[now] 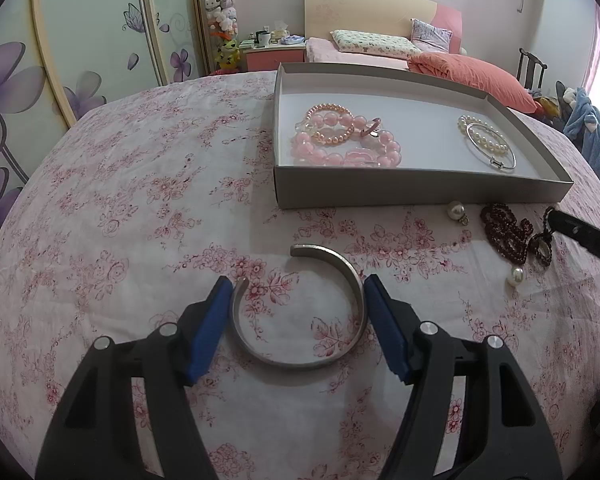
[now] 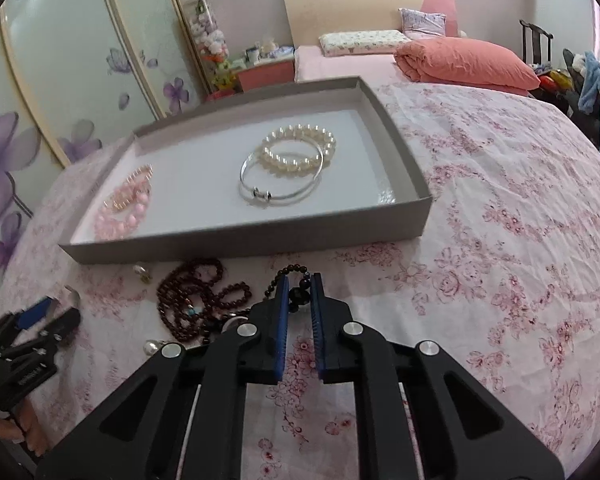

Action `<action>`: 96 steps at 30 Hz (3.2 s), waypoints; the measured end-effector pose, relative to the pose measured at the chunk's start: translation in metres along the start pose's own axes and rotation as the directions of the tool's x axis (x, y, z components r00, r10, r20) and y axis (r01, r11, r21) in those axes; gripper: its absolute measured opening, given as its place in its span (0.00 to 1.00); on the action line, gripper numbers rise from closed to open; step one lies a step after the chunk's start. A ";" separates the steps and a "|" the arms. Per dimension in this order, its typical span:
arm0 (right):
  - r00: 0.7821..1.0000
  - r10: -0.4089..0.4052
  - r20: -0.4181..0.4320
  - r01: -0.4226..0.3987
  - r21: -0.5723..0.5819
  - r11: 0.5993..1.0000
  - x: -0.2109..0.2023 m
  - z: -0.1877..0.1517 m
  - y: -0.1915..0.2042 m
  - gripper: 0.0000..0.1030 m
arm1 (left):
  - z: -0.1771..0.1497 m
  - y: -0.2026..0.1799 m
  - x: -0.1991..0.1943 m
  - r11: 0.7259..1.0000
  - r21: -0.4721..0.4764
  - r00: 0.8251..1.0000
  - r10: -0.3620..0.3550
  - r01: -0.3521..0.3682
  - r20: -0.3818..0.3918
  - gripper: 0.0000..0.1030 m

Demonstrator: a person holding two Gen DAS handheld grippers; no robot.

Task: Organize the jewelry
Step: 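Grasp the dark bead strand with the right tool while the left tool lifts the silver cuff, then carry the black bead strand and silver cuff into the grey tray and open both tools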

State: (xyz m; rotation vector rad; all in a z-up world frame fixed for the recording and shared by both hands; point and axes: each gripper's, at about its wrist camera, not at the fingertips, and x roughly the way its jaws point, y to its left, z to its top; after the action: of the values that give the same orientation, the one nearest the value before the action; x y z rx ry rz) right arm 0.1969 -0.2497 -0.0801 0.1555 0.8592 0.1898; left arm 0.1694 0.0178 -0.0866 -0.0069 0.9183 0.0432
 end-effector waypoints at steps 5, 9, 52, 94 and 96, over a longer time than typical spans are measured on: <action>0.999 0.041 0.036 -0.041 0.006 0.999 -0.013 0.003 0.001 0.11 | 0.000 0.000 0.000 1.000 0.000 1.000 0.000 0.000 0.000 0.64; 0.994 0.096 0.059 -0.095 -0.012 0.995 -0.020 0.006 0.012 0.11 | 0.000 -0.001 0.000 1.000 0.000 1.000 -0.003 0.003 0.002 0.63; 0.887 0.080 0.454 -0.010 -0.155 0.988 -0.131 0.000 0.049 0.11 | 0.002 -0.045 -0.129 0.995 0.085 0.872 0.004 -0.052 0.489 0.63; 0.811 -0.002 0.586 0.120 -0.162 0.979 -0.094 0.050 0.061 0.11 | 0.074 -0.055 -0.097 0.999 0.035 0.840 -0.011 -0.009 0.543 0.63; 0.817 0.000 0.576 0.113 -0.160 0.981 -0.086 0.053 0.060 0.11 | 0.079 -0.055 -0.089 0.999 0.033 0.844 -0.016 -0.003 0.536 0.63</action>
State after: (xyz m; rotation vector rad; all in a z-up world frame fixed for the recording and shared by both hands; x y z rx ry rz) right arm 0.1765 -0.2142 0.0305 0.0041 0.2337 0.1533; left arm 0.1803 -0.0380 0.0317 0.0318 0.3530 0.0213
